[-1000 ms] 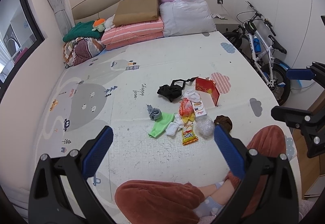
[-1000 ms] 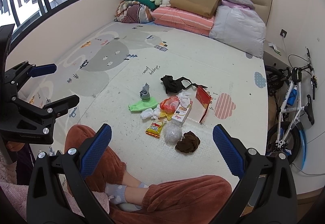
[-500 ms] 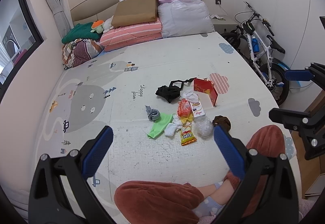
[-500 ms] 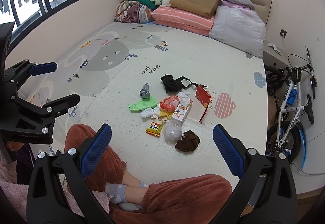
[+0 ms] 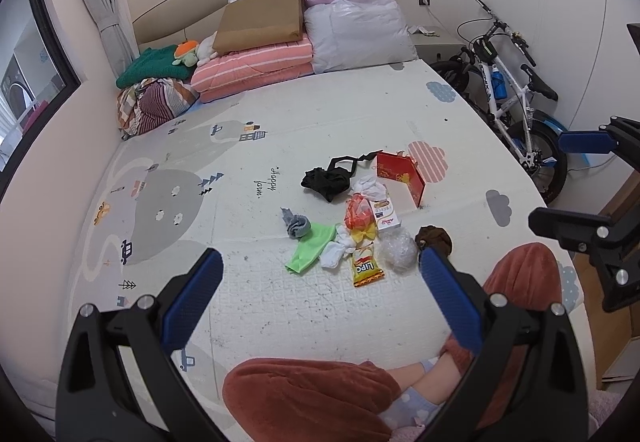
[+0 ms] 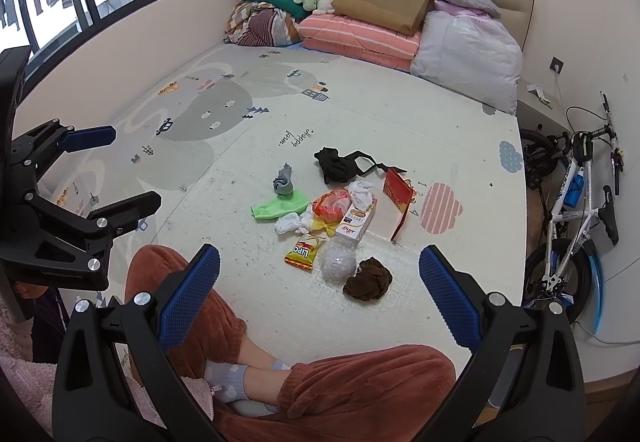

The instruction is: Collect trash

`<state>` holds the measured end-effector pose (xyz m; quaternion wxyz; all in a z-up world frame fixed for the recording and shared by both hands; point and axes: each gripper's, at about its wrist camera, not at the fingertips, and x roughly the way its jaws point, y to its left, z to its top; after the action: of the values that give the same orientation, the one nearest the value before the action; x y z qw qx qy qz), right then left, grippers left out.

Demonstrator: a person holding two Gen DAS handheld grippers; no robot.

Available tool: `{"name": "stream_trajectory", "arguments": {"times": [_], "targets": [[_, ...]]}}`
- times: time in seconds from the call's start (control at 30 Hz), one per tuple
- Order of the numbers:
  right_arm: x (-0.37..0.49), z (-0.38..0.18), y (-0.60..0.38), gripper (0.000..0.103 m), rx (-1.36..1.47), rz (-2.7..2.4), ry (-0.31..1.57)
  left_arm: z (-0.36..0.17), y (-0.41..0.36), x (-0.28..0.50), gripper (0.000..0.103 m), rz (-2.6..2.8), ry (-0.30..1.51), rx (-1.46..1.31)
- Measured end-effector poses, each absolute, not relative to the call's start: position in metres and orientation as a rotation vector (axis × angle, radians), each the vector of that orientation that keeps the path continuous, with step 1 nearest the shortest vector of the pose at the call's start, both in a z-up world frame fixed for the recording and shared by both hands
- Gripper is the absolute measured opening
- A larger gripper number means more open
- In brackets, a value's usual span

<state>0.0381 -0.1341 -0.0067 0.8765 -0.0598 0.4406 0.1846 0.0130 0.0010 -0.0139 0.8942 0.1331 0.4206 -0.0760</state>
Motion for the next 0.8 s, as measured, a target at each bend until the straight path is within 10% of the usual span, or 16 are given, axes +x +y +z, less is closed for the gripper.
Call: {"name": "stream_trajectory", "arguments": {"times": [0.8], "targets": [[0.0420, -0.0102, -0.1365, 0.096, -0.123, 0.384, 0.924, -0.0189, -0.0046, 0.0155, 0.099, -0.157, 0.872, 0.281]]}}
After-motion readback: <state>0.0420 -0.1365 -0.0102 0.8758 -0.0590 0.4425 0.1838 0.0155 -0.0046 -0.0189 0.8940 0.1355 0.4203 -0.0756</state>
